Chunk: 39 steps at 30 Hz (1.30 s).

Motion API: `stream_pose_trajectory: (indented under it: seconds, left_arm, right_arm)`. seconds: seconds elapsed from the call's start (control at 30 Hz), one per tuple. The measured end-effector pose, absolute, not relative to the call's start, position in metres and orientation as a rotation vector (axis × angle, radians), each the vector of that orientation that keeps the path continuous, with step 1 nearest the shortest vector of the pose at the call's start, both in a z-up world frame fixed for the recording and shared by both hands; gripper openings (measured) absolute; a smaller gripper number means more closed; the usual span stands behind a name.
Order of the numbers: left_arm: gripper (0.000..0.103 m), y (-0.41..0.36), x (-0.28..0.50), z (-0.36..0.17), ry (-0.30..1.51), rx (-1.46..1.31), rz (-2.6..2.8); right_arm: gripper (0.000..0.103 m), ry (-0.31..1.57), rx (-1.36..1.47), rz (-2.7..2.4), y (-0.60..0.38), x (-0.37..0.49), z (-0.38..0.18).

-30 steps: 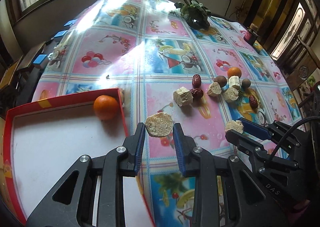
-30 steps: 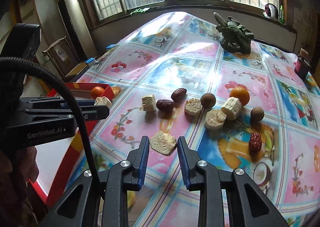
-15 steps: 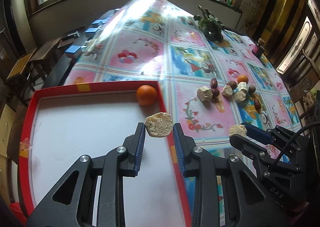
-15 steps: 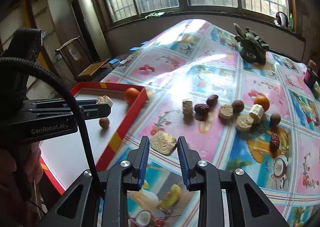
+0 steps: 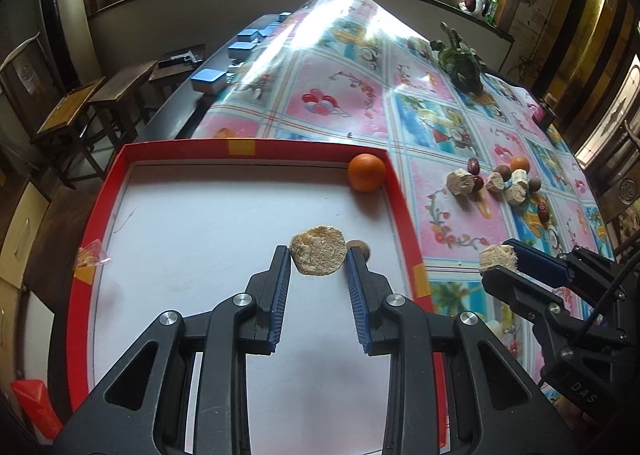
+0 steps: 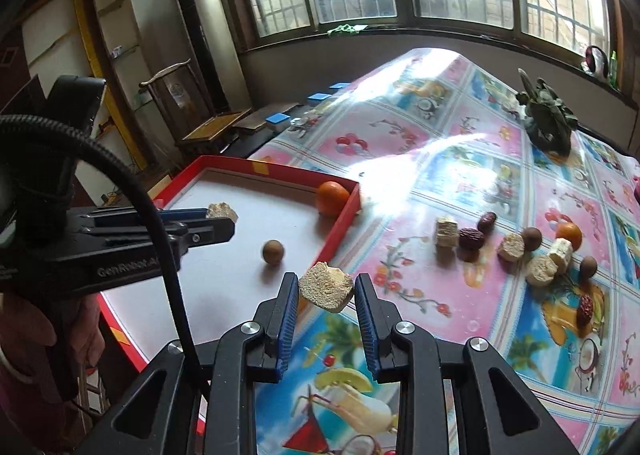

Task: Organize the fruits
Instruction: 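Carry the bread slice and white cube into the red tray and release both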

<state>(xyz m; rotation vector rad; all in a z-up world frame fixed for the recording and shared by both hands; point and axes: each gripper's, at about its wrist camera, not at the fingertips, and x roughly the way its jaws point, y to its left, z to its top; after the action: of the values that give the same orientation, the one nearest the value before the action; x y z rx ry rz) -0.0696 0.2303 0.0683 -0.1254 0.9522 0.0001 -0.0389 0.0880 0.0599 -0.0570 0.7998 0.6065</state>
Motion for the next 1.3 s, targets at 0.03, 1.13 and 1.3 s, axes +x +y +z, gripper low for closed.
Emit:
stream_pose_trajectory:
  seconds: [0.03,1.13,1.3]
  left_arm:
    - [0.028,0.234,-0.070,0.068,0.953,-0.129,0.006]
    - [0.028,0.268,-0.051,0.031,1.033,-0.158,0.118]
    - [0.035,0.270,-0.051,0.029,1.043,-0.171,0.143]
  right_arm:
    - [0.028,0.796,-0.055,0.617,0.092,-0.039,0.062]
    - [0.028,0.932,-0.128,0.760,0.181,-0.019,0.012]
    - [0.039,0.935,-0.093,0.769,0.179,-0.017,0.009]
